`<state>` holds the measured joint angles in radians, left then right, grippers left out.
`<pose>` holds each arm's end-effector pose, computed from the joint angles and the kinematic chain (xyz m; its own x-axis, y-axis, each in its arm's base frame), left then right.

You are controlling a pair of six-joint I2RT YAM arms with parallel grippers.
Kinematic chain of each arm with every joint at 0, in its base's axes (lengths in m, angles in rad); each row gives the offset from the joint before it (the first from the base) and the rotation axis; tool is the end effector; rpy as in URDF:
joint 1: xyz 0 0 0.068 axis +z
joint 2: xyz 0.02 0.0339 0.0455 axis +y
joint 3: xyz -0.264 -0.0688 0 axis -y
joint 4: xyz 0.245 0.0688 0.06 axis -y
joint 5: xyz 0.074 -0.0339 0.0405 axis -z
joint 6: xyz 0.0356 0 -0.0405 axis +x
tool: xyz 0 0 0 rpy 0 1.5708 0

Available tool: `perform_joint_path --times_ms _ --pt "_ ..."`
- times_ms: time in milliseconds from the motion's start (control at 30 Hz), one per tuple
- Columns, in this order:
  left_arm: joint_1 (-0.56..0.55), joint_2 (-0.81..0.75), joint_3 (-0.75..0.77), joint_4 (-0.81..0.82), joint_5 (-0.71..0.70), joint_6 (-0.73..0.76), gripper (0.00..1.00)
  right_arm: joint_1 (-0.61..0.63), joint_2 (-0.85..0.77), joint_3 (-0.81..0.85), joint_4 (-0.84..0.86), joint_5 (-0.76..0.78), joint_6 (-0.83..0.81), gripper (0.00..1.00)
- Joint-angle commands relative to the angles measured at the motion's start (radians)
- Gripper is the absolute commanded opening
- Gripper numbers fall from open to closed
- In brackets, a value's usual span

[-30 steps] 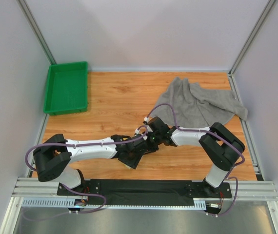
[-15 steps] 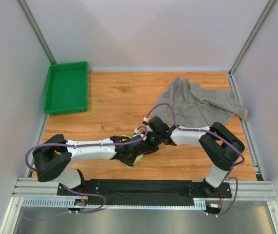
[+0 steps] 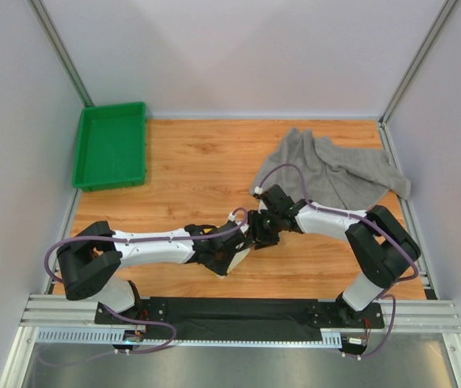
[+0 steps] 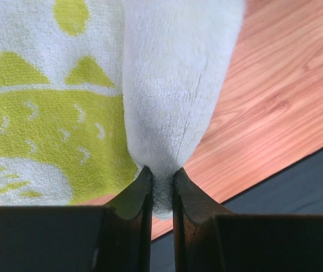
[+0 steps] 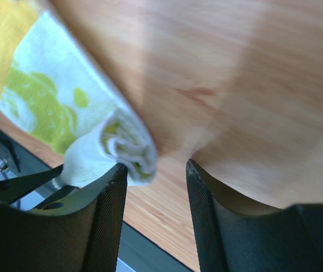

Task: Roll the towels
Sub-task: Roll the towel

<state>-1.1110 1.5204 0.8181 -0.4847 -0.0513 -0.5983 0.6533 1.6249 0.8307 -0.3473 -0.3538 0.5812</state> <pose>0.1230 -0.2443 0.1631 -0.8393 0.4273 -0.3362 0.5007 0.8484 -0.1716 0.2256 0.1882 0.1468 -0.9794 -0.1011 -0.1749 -0.1758 0.8528 0.4918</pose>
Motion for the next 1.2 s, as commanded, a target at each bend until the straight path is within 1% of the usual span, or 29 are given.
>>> perform_joint_path --times_ms 0,67,200,267,333,367,467,500,567,700,800,933,1000,1033,1167 --pt "0.016 0.004 -0.02 0.012 0.131 -0.021 0.02 -0.056 -0.063 -0.016 -0.09 0.092 -0.07 0.47" --pt "0.045 -0.014 -0.02 0.024 0.175 -0.037 0.01 -0.078 -0.109 -0.025 -0.102 0.082 -0.07 0.47" --pt "0.092 -0.023 -0.01 0.061 0.31 -0.046 0.0 -0.09 -0.206 -0.06 -0.093 0.04 -0.067 0.49" --pt "0.123 -0.026 -0.011 0.084 0.356 -0.055 0.0 -0.092 -0.265 -0.082 -0.046 -0.026 -0.058 0.5" --pt "0.164 -0.028 -0.011 0.098 0.431 -0.075 0.0 -0.092 -0.301 -0.122 0.014 -0.095 -0.047 0.51" --pt "0.181 -0.023 -0.011 0.109 0.494 -0.081 0.0 -0.093 -0.325 -0.137 0.033 -0.112 -0.032 0.53" --pt "0.243 -0.006 -0.025 0.147 0.58 -0.106 0.0 -0.092 -0.353 -0.186 0.096 -0.165 -0.009 0.56" --pt "0.258 -0.003 -0.033 0.164 0.635 -0.112 0.0 -0.092 -0.362 -0.197 0.111 -0.174 -0.003 0.56" --pt "0.298 0.006 -0.065 0.211 0.697 -0.133 0.0 -0.092 -0.367 -0.231 0.162 -0.204 0.015 0.57" --pt "0.359 0.03 -0.097 0.245 0.755 -0.168 0.0 -0.089 -0.364 -0.278 0.247 -0.251 0.048 0.61" --pt "0.385 0.061 -0.128 0.303 0.814 -0.211 0.0 -0.086 -0.341 -0.3 0.317 -0.277 0.072 0.63" --pt "0.398 0.099 -0.143 0.348 0.838 -0.239 0.0 -0.072 -0.29 -0.303 0.389 -0.284 0.089 0.64" --pt "0.408 0.107 -0.165 0.377 0.858 -0.271 0.0 -0.067 -0.274 -0.298 0.399 -0.281 0.091 0.64" --pt "0.413 0.107 -0.181 0.418 0.867 -0.284 0.0 -0.063 -0.263 -0.297 0.403 -0.277 0.091 0.64" --pt "0.435 0.103 -0.195 0.44 0.881 -0.299 0.0 -0.055 -0.208 -0.282 0.407 -0.264 0.086 0.64"
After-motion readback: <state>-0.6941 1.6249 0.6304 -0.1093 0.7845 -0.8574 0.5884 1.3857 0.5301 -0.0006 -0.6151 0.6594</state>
